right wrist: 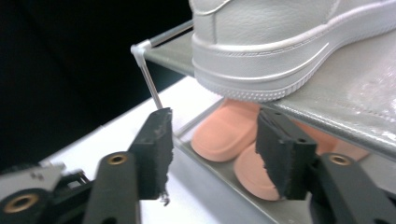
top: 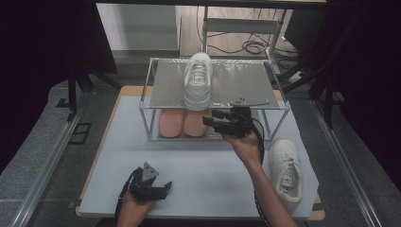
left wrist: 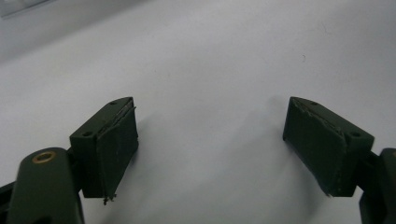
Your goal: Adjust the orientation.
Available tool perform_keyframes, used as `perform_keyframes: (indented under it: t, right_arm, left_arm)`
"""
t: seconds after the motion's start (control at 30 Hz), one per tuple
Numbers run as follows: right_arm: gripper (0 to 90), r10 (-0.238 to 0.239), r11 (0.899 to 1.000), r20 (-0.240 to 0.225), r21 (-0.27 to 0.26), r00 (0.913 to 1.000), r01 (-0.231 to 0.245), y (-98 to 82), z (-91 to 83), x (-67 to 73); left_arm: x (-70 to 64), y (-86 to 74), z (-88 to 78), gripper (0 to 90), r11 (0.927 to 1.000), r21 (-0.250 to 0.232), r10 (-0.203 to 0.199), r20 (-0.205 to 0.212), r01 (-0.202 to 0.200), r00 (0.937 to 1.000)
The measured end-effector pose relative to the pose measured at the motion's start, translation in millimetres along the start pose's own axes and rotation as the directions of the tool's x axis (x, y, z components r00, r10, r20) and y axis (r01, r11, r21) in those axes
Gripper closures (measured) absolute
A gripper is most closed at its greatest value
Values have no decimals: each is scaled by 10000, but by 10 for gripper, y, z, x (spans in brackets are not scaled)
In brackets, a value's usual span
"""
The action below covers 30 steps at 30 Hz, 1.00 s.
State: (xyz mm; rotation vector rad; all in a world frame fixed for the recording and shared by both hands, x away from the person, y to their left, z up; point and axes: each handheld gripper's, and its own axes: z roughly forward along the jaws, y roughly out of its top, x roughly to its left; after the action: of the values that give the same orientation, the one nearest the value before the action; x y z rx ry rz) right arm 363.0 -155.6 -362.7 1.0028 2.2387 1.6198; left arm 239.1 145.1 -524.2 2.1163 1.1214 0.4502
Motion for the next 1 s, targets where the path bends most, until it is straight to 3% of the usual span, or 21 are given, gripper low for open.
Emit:
perform_keyframes:
  t: [0.13,0.4,0.67,0.83,1.0]
  right_arm:
    - [374,-916,9956,236,231,9955,911,-44,-71,61]
    - [271,-1841,9793,325,920,9824,1805,-167,-178,79]
    - [181,-2234,9648,549,1549,9732,2127,-307,-240,75]
    - [139,-2069,9662,472,1672,9772,1965,-371,-289,57]
    - [135,-2136,9637,630,1775,9749,1996,-428,-355,43]
  left_arm:
    - [-1,0,0,179,10000,-3,2,-4,-2,10000]
    - [0,0,0,178,10000,7,-10,1,10,10000]
    - [0,0,1,178,10000,3,-18,6,18,10000]
    - [1,0,1,178,10000,7,-24,11,24,10000]
    - [1,1,0,178,10000,8,-19,7,19,10000]
